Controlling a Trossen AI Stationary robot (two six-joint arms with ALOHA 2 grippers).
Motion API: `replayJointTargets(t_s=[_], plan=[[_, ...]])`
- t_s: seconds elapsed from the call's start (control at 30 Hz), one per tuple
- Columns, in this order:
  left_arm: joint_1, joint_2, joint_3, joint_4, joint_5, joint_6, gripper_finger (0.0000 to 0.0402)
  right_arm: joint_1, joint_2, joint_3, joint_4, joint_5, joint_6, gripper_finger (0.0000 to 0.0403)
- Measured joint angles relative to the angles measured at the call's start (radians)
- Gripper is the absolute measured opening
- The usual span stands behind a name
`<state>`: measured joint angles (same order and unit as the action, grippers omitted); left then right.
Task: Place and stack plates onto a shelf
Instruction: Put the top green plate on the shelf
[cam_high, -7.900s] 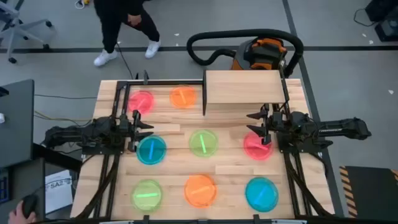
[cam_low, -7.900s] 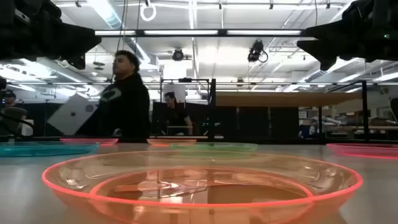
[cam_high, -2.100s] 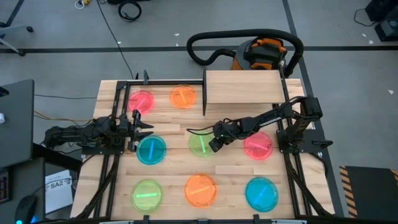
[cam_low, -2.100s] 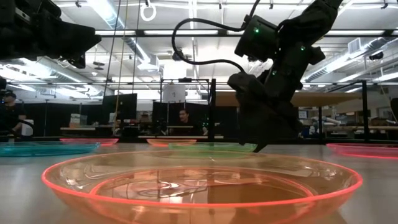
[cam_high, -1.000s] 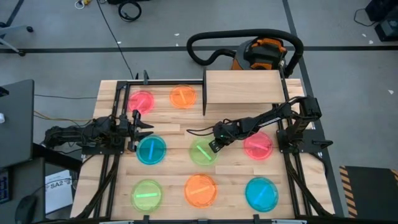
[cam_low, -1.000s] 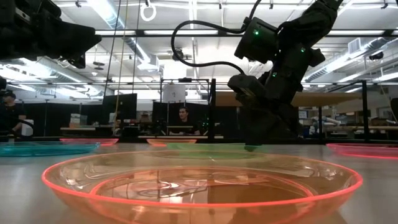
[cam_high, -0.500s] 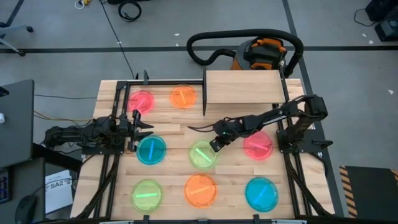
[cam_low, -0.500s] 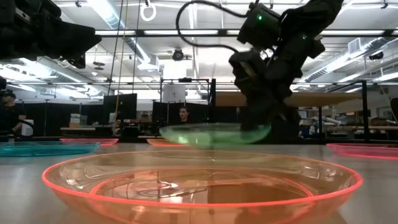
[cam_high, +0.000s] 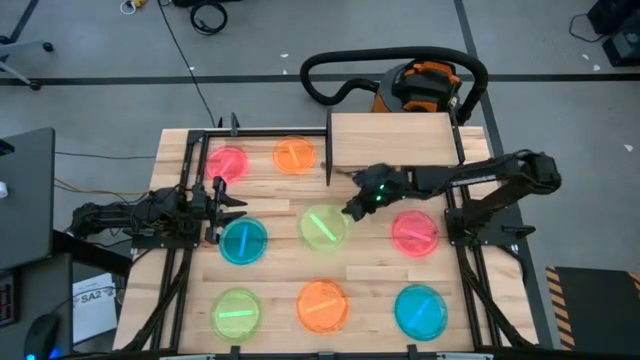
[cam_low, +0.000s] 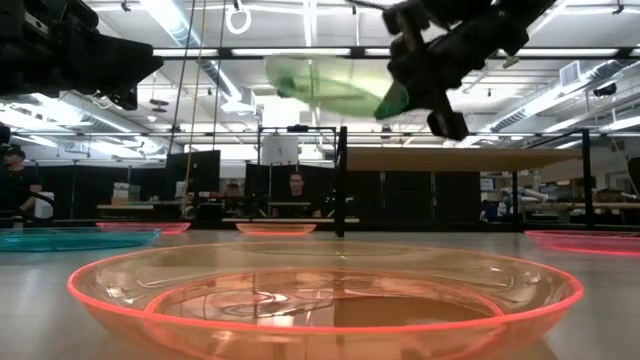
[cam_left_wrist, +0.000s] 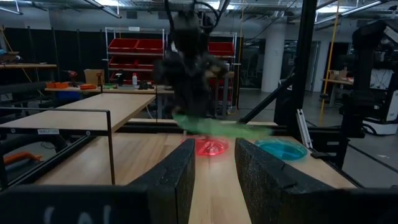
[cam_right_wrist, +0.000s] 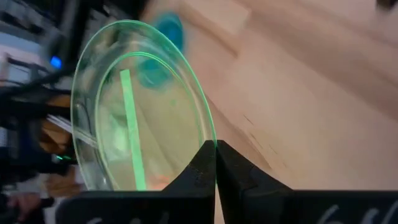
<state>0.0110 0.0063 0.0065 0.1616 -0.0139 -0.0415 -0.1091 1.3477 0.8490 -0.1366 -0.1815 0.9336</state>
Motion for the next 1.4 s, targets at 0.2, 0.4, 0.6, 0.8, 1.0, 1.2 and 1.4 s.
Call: replayJointTargets(t_s=[0.2,0.4,0.6,0.8,1.0,1.2,1.4], plan=[[0.0,0.0,0.0,0.0,0.0,0.0,0.0121,-0.075,-0.144,0.0,-0.036,-0.004,-0.021,0.0006],[0.0,0.0,0.0,0.0,0.0,0.0,0.0121,-0.167,-0.271,0.001,-0.125,0.01,-0.021,0.0006],[0.0,0.0,0.0,0.0,0.0,0.0,0.0121,-0.272,-0.357,0.002,-0.19,0.052,-0.047,0.0006],[0.0,0.0,0.0,0.0,0.0,0.0,0.0121,-0.389,-0.379,0.002,-0.198,0.058,-0.073,0.0007],[0.0,0.0,0.0,0.0,0.0,0.0,0.0121,-0.496,-0.364,0.002,-0.203,0.058,-0.115,0.0007],[0.0,0.0,0.0,0.0,0.0,0.0,0.0121,-0.582,-0.323,0.002,-0.203,0.058,-0.158,0.0007],[0.0,0.0,0.0,0.0,0.0,0.0,0.0121,-0.644,-0.274,0.002,-0.202,0.058,-0.18,0.0007]])
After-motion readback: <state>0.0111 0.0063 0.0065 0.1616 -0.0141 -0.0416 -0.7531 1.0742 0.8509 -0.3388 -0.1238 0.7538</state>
